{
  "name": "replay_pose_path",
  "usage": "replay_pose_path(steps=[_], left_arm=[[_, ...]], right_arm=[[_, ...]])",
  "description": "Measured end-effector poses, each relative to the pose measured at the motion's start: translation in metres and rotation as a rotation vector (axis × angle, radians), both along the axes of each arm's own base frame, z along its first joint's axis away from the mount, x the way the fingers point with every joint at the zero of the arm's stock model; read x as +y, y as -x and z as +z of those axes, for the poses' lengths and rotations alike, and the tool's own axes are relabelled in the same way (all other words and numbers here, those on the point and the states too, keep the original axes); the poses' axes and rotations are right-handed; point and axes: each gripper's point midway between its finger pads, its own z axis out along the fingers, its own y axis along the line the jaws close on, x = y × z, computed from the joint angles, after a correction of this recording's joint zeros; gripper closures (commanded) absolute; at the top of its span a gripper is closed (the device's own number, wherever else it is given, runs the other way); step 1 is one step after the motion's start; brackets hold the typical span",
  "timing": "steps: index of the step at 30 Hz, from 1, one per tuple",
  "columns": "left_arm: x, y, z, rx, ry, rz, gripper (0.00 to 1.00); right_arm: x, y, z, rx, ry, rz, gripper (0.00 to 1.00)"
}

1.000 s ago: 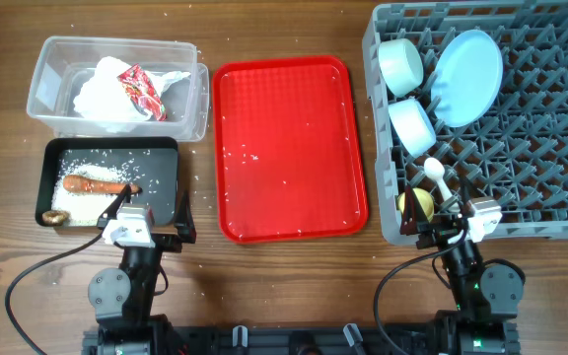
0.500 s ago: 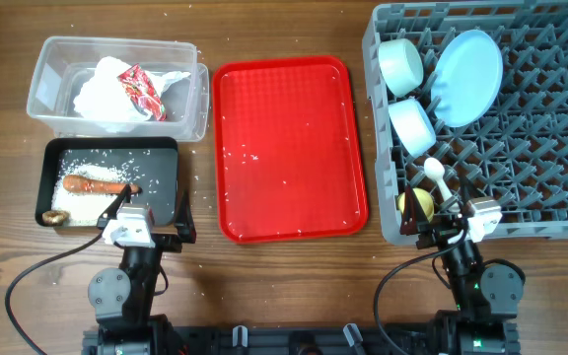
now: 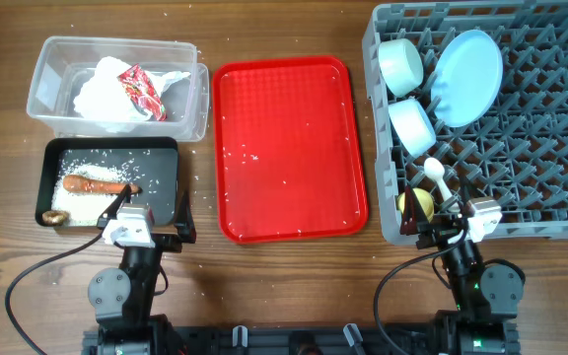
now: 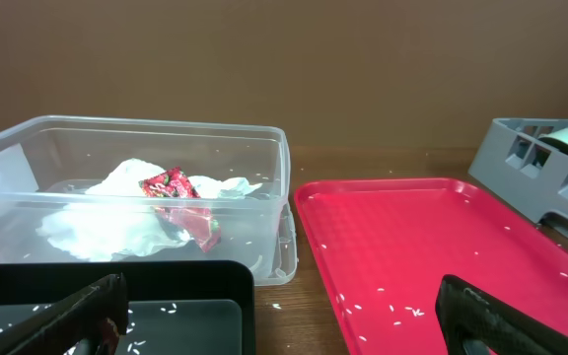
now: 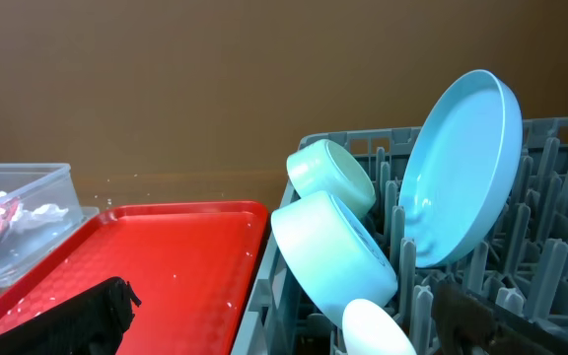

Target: Sort waste into correct bins and load items into the dishwasher rack

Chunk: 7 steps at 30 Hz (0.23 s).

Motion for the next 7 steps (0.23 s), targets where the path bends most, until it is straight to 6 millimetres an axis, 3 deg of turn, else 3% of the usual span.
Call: replay_pose_path(steps=[7], left_arm=[[0.0, 0.0, 0.0, 0.0, 0.0, 0.0, 0.0]], right_arm=[[0.0, 0.0, 0.0, 0.0, 0.0, 0.0, 0.0]])
